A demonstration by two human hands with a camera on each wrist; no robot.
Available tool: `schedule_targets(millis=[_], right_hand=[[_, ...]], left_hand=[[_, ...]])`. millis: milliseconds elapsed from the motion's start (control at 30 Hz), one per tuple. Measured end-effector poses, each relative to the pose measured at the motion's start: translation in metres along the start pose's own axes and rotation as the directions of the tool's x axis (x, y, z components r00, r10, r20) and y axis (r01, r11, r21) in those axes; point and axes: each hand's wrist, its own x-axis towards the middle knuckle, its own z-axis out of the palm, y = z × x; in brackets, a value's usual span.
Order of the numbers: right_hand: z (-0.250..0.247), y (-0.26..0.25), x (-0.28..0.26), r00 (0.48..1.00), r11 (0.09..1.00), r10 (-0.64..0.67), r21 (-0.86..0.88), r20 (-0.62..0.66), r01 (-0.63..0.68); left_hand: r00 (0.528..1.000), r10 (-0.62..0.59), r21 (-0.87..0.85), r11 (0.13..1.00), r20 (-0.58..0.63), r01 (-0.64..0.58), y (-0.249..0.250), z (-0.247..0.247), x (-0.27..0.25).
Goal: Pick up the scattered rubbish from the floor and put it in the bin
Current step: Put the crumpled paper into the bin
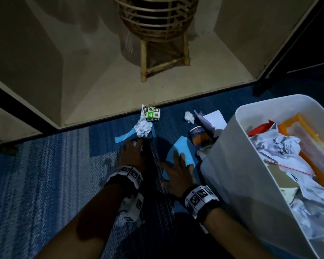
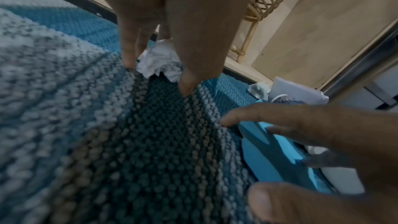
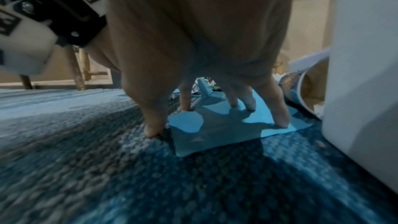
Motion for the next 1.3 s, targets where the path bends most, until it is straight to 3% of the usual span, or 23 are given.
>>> schedule_targets(millis=[300, 567, 700, 833, 1000, 1067, 1100, 1167, 1200, 1300], right_hand=[[-0.004, -0.002, -0.001, 0.99, 0.991, 0.133, 0.036, -0.04, -0.132], [0.001, -0.01, -0.012, 0.954, 0.957, 0.263, -0.087, -0.144, -0.277], [-0.001, -0.014, -0.024, 0.947, 0.957, 0.244, -0.109, -0.207, -0.27], [-0.023, -0.027, -0.05, 0.924, 0.987, 0.151, 0.0, -0.352, -0.161], [-0.062, -0.043, -0.094, 0.758, 0.983, 0.115, 0.186, -0.642, 0.008], [-0.084, -0.049, -0.121, 0.65, 0.952, 0.166, 0.292, -0.742, 0.089], [-0.096, -0.053, -0.136, 0.592, 0.941, 0.179, 0.313, -0.786, 0.131], [-0.114, -0.057, -0.166, 0.429, 0.926, 0.206, 0.317, -0.88, 0.206], [-0.122, -0.057, -0.181, 0.389, 0.932, 0.199, 0.296, -0.9, 0.208], [-0.14, -0.05, -0.215, 0.372, 0.953, 0.175, 0.252, -0.912, 0.17]], left_hand=[[0.998, 0.065, 0.035, 0.997, 0.022, -0.066, -0.005, -0.001, -0.002], [0.985, 0.168, -0.115, 0.98, 0.043, -0.162, -0.001, -0.002, -0.032], [0.97, 0.245, -0.176, 0.954, -0.008, -0.242, 0.005, -0.015, -0.045], [0.943, 0.311, -0.248, 0.911, -0.115, -0.331, 0.017, -0.048, -0.058], [0.859, 0.387, -0.249, 0.843, -0.334, -0.477, 0.04, -0.104, -0.083], [0.851, 0.355, -0.31, 0.819, -0.387, -0.483, 0.06, -0.133, -0.098], [0.831, 0.353, -0.334, 0.793, -0.429, -0.509, 0.07, -0.146, -0.105], [0.773, 0.373, -0.361, 0.724, -0.513, -0.588, 0.091, -0.169, -0.122], [0.746, 0.382, -0.37, 0.689, -0.546, -0.623, 0.102, -0.178, -0.13], [0.682, 0.406, -0.362, 0.623, -0.608, -0.694, 0.137, -0.199, -0.154]])
